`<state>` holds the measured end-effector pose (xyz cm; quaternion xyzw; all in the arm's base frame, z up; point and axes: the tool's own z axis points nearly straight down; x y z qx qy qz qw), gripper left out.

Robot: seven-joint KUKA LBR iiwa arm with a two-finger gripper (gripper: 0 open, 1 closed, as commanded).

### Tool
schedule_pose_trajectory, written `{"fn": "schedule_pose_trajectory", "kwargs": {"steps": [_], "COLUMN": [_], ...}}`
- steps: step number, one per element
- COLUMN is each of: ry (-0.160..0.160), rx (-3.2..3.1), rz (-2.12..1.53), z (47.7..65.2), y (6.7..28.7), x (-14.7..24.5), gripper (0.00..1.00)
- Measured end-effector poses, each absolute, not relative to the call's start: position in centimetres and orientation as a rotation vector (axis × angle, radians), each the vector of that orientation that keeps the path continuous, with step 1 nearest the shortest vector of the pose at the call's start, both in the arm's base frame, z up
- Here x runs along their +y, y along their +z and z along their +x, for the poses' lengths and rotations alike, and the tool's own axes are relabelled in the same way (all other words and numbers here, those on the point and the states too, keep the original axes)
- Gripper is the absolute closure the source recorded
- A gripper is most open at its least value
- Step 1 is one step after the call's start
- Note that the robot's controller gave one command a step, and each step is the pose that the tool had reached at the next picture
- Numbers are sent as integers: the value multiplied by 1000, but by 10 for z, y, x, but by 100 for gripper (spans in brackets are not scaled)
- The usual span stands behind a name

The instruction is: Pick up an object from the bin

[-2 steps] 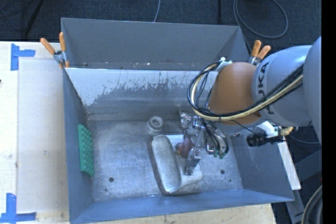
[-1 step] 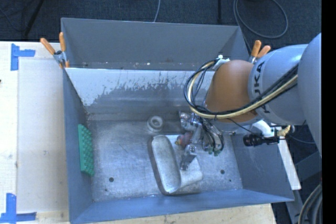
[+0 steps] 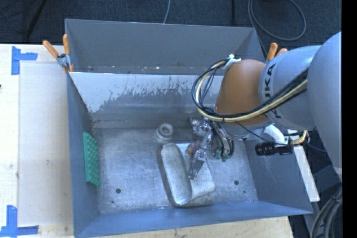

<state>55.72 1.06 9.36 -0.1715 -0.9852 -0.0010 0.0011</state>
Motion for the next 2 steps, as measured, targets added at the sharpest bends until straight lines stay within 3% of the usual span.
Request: {"fn": "schedule_pose_trajectory", "kwargs": {"steps": [1, 2], "ry": [-3, -2], "rx": [-3090, -3116], "rz": [-533, -465], "z": [557, 572], "y": [93, 251], "x": [11, -8], "gripper": [100, 100]}}
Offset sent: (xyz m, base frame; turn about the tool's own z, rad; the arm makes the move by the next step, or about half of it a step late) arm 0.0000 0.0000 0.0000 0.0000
